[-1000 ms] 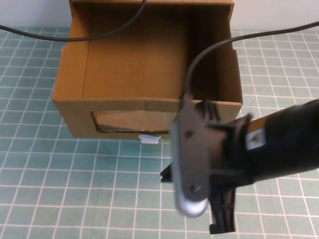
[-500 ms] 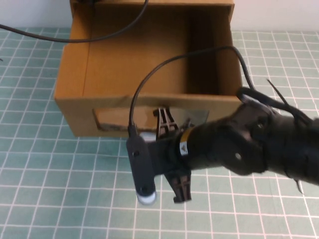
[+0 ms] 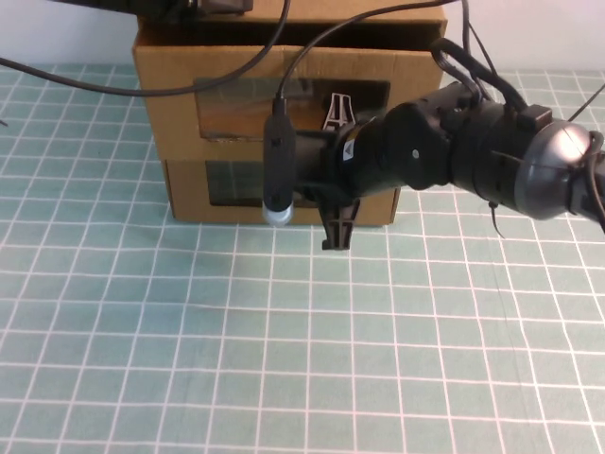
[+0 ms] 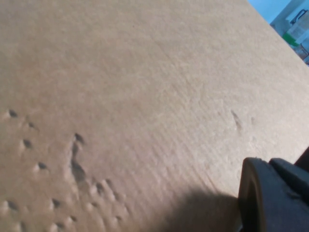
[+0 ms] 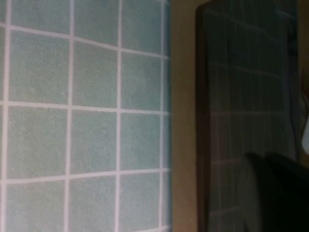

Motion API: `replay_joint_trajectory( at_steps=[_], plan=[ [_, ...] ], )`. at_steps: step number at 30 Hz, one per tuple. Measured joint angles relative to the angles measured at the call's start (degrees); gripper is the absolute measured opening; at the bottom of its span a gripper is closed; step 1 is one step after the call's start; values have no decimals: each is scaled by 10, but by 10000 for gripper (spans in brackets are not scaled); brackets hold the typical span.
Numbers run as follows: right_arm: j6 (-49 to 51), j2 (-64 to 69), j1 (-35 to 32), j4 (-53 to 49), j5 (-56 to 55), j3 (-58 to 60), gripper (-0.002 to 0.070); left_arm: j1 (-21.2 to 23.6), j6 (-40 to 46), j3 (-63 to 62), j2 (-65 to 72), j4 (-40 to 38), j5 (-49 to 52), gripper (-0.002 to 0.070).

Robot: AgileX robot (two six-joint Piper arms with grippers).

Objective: Close the shoe box
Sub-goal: Close the shoe box with your right arm

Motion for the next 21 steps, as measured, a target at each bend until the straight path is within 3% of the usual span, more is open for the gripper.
replay_joint_trajectory(
  at_steps=[6,12,21],
  plan=[
    [0,-14,31,-1,-6,7,-14,0,0,0,0,1,2,-4],
    [2,-66,67,31,-148,77,-14,0,0,0,-1,1,4,-4],
    [5,-37,50,139,-338,91,-14,0,0,-1,-1,5,4,-4]
  ],
)
